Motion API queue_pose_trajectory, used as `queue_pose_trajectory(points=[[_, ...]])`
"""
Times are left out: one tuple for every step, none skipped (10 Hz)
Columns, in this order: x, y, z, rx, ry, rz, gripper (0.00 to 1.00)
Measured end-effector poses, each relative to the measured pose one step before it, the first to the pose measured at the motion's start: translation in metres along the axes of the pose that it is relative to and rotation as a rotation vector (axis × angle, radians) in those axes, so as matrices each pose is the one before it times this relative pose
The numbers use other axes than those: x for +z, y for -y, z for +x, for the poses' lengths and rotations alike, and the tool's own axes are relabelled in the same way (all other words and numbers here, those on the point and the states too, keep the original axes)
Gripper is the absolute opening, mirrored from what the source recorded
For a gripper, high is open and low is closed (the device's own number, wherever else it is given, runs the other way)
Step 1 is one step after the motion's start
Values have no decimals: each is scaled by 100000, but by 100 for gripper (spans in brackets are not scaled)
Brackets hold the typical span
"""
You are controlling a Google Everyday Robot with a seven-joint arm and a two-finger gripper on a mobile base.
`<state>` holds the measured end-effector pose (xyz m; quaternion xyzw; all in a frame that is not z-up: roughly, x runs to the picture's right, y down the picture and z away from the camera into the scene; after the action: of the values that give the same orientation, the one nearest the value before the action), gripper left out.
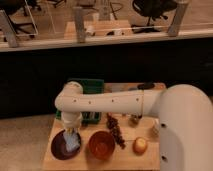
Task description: Wipe red bowl with sponge
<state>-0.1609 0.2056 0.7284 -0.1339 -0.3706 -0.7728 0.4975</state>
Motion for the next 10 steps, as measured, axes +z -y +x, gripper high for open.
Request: queue_pose_trajectory(points=[[-962, -1162, -331, 1952, -1721, 838, 18], [-1041, -1443, -394, 2107, -1626, 806, 18], [-1082, -1603, -444, 2300, -1368, 625, 18], [-933, -1804, -427, 2832, -912, 711, 18], [-466, -1238, -262, 2166, -310, 708, 18], [-554, -1593, -276, 3042, -535, 1515, 18], [-350, -1699, -307, 3509, -318, 947, 18], [155, -475, -179, 649, 63, 238, 18], [633, -329, -431, -499, 275, -241, 18], [972, -518, -515, -89, 499, -84, 18]])
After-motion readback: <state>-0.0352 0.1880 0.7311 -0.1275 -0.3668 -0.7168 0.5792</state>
